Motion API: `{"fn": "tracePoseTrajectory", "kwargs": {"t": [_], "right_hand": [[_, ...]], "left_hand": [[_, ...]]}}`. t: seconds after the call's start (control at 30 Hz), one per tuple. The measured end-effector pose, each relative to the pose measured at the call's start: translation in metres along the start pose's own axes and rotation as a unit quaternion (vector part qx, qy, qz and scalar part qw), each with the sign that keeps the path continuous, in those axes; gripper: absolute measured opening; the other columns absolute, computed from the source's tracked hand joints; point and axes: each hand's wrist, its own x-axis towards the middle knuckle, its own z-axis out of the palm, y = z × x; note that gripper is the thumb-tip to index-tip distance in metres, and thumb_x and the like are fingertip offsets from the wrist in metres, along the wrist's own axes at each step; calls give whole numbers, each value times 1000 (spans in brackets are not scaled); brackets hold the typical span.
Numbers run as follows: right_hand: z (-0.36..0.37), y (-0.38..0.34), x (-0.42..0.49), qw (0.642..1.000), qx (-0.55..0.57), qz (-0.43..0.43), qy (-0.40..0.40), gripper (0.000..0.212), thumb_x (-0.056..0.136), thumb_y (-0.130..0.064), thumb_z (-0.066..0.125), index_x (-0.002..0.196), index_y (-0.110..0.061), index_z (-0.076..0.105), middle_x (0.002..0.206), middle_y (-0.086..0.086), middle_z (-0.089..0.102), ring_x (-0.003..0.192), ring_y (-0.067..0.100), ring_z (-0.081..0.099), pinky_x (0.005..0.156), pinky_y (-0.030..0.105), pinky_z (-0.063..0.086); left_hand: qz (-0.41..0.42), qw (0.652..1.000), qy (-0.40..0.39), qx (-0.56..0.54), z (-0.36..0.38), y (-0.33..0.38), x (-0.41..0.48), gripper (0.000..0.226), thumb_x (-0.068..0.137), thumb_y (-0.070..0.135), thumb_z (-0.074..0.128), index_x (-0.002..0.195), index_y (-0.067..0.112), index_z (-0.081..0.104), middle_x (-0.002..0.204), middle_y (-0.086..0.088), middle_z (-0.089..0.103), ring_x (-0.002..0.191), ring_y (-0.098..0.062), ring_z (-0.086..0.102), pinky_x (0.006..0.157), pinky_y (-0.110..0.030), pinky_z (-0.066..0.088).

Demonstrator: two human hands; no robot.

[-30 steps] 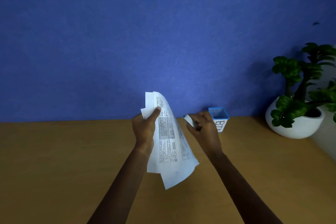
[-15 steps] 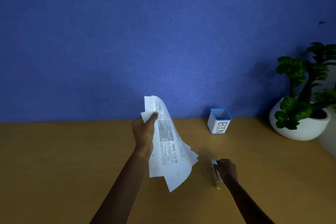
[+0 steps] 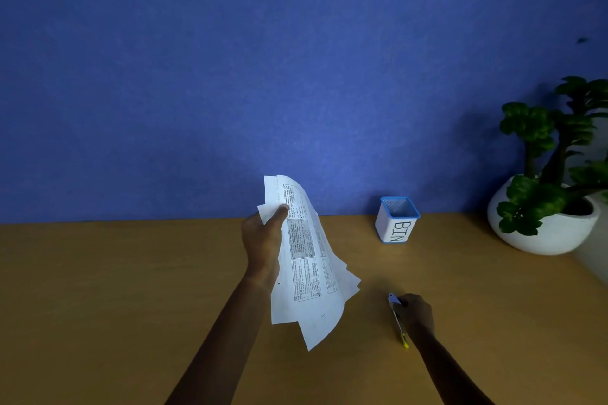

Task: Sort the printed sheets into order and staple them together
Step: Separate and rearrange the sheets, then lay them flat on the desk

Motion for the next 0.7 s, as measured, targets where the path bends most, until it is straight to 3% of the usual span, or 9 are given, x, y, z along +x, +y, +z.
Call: {"fn": "tracePoseTrajectory", "kwargs": {"t": [0.17,0.3,0.43,0.5,0.57,0.63,0.7], "right_hand": [[1,2,-1,1000,9,1,16,17,84,-4,61,81,9,70,88,25,69,73,27,56,63,26,32],[-3,0,-1,1000,-8,8,0,20,85,-8,60,92,9,67,95,22,63,88,30,58,68,26,34],[-14,-40,-13,997,-8,-72,20,32,89,-9,57,118,3,57,122,22,56,111,34,53,94,36,44],[-22,-76,-24,989,28,-144,12,23,92,-9,52,110,2,61,110,17,63,103,31,58,87,25,46],[-32,-117,-39,975,93,-202,-8,20,94,-10,49,80,-6,65,79,8,61,82,23,56,66,4,39],[-42,-155,-56,958,155,-239,-30,31,95,-15,49,64,-18,52,66,1,53,72,16,53,62,7,38],[-48,-180,-69,938,208,-260,-92,26,95,-24,48,74,-15,60,75,0,62,75,8,60,71,18,47]], "left_hand": [[6,1000,-1,-3,0,0,-1,12,83,4,62,82,16,60,77,9,62,69,-5,60,45,-4,48],[9,1000,-2,4,0,1,-2,14,83,5,63,79,18,60,75,8,62,64,-5,62,45,-4,48],[15,1000,-4,5,4,3,-3,16,84,4,61,74,17,60,74,8,62,61,-4,63,46,-4,48],[7,1000,-12,12,7,5,-5,16,85,5,60,74,17,60,76,6,62,69,-5,61,55,-13,54],[4,1000,-25,19,11,6,-8,16,86,6,58,73,15,60,77,5,63,73,-9,61,64,-23,53],[10,999,-24,31,16,7,-11,18,86,6,58,70,13,59,73,3,61,70,-10,59,65,-23,48],[16,999,-18,49,20,9,-13,26,87,7,57,61,12,55,67,-3,57,66,-17,55,65,-28,45]]}}
